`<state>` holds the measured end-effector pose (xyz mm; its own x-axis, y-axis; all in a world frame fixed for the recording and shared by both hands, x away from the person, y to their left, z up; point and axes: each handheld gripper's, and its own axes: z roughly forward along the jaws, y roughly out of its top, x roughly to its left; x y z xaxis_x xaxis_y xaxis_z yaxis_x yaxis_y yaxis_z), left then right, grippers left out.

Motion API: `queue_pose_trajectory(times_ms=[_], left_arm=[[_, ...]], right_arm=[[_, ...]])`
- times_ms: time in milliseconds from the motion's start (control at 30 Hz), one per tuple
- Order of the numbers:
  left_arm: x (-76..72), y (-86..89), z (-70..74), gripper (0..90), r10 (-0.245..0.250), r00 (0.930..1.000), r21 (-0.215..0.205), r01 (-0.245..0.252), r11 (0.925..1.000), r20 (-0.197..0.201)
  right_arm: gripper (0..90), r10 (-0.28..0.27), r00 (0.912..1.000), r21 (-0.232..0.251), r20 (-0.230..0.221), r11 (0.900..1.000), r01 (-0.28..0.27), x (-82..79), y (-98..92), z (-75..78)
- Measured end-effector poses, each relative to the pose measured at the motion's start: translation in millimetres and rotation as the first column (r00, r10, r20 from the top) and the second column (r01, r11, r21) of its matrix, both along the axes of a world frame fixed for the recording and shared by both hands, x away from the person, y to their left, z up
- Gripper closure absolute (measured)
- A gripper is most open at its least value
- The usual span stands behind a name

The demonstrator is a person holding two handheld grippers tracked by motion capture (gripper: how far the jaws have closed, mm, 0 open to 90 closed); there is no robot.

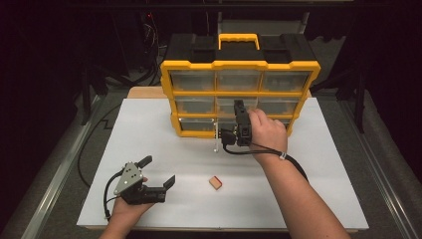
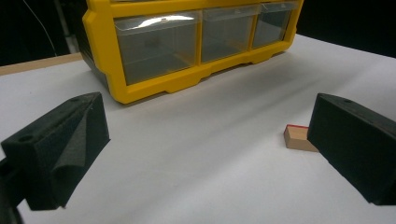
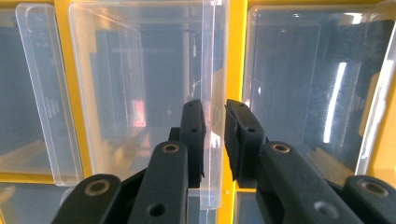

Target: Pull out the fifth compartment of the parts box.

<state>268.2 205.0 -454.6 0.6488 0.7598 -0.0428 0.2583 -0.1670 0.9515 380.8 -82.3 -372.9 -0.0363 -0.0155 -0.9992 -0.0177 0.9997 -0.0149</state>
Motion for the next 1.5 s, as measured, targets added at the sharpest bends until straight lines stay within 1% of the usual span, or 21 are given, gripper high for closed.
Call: queue_pose_trajectory(times_ms=[100,167,200,233,267,333,467,600,667,767,833,933,1000,1167,1200,1233,1267,1300,1333,1400,1500], left_arm=[[0.1,-0.2,-0.1,0.3,-0.001,1.0000,0.000,0.001,1.0000,0.000],[0.2,-0.3,-0.3,0.3,-0.001,1.0000,0.002,0.001,1.0000,-0.002],[0.2,-0.4,-0.3,0.3,-0.001,1.0000,0.003,0.001,1.0000,-0.001],[0.2,-0.5,-0.3,0.3,-0.001,1.0000,0.003,0.001,1.0000,-0.001],[0.3,-0.6,-0.4,0.3,0.000,1.0000,0.002,0.000,1.0000,-0.002],[0.3,-1.3,-0.9,0.3,-0.002,1.0000,0.006,0.002,1.0000,-0.005],[0.2,-2.4,-1.3,0.3,-0.003,1.0000,0.011,0.003,0.9999,-0.006],[0.0,-2.2,-1.6,0.3,0.001,1.0000,0.007,-0.001,1.0000,-0.010],[0.2,-2.5,-2.4,0.3,0.000,0.9999,0.013,0.000,0.9999,-0.016],[0.5,-2.9,-2.8,0.3,0.003,0.9999,0.019,-0.003,0.9998,-0.014],[0.6,-2.6,-2.7,0.3,0.003,0.9999,0.019,-0.003,0.9998,-0.013],[0.2,-1.7,-2.5,0.3,0.005,0.9999,0.019,-0.004,0.9998,-0.012],[0.1,-1.2,-2.3,0.3,0.006,0.9999,0.019,-0.005,0.9998,-0.011],[0.1,-2.0,-1.8,0.3,0.003,1.0000,0.010,-0.003,0.9999,-0.009],[0.1,-2.2,-1.8,0.3,0.002,1.0000,0.009,-0.002,1.0000,-0.009],[0.2,-2.3,-1.8,0.3,0.002,0.9999,0.009,-0.002,1.0000,-0.011],[0.2,-2.3,-1.9,0.3,0.002,0.9999,0.008,-0.002,1.0000,-0.012],[0.3,-2.2,-2.0,0.3,0.002,0.9999,0.009,-0.002,1.0000,-0.013],[0.2,-2.1,-2.0,0.3,0.004,0.9999,0.010,-0.003,0.9999,-0.013],[-0.2,-2.2,-1.8,0.3,0.003,0.9999,0.008,-0.003,1.0000,-0.012],[-0.3,-2.2,-1.8,0.3,0.002,0.9999,0.010,-0.002,1.0000,-0.011]], right_arm=[[74.8,-0.004,1.0000,0.007,-0.001,1.000,0.004,-1.4,0.5,1.2],[69.6,-0.005,1.0000,0.012,-0.007,1.000,0.005,-1.7,0.4,2.8],[66.6,-0.006,0.9999,0.013,-0.009,1.000,0.006,-1.7,0.4,3.4],[61.3,-0.013,0.9999,0.016,-0.011,1.000,0.013,-1.5,0.4,3.9],[56.9,-0.022,0.9995,0.016,-0.023,1.000,0.022,-0.6,0.5,4.6],[50.9,-0.027,0.9988,0.010,-0.040,1.000,0.028,0.0,0.3,4.9],[48.7,-0.025,0.9976,0.010,-0.065,1.000,0.026,-1.6,0.2,6.3],[49.5,-0.037,0.9971,0.000,-0.067,0.999,0.037,-1.2,-1.3,6.9],[50.2,-0.041,0.9967,0.003,-0.070,0.999,0.041,-1.3,-1.9,6.9],[52.4,-0.034,0.9972,0.011,-0.066,0.999,0.035,-1.7,-2.1,8.5],[54.0,-0.035,0.9968,0.010,-0.072,0.999,0.036,-0.9,-2.2,8.3],[57.3,-0.044,0.9954,0.001,-0.085,0.999,0.044,1.0,-2.4,6.1],[59.6,-0.036,0.9958,-0.008,-0.084,0.999,0.036,2.3,-2.4,6.1],[67.8,-0.042,0.9947,-0.014,-0.094,0.999,0.041,3.5,-3.2,5.1],[69.0,-0.040,0.9951,-0.019,-0.090,0.999,0.039,3.7,-3.6,6.2],[72.1,-0.045,0.9948,-0.005,-0.092,0.999,0.045,3.6,-4.2,6.2],[73.9,-0.041,0.9958,-0.015,-0.082,0.999,0.040,3.8,-4.6,7.8],[75.5,-0.044,0.9958,-0.005,-0.080,0.999,0.044,3.7,-5.1,7.2],[77.4,-0.045,0.9961,-0.007,-0.076,0.999,0.045,3.7,-5.3,7.4],[77.8,-0.045,0.9965,-0.023,-0.070,0.999,0.044,3.3,-4.7,7.4],[78.2,-0.049,0.9969,-0.025,-0.061,0.999,0.047,1.9,-4.4,5.9]])
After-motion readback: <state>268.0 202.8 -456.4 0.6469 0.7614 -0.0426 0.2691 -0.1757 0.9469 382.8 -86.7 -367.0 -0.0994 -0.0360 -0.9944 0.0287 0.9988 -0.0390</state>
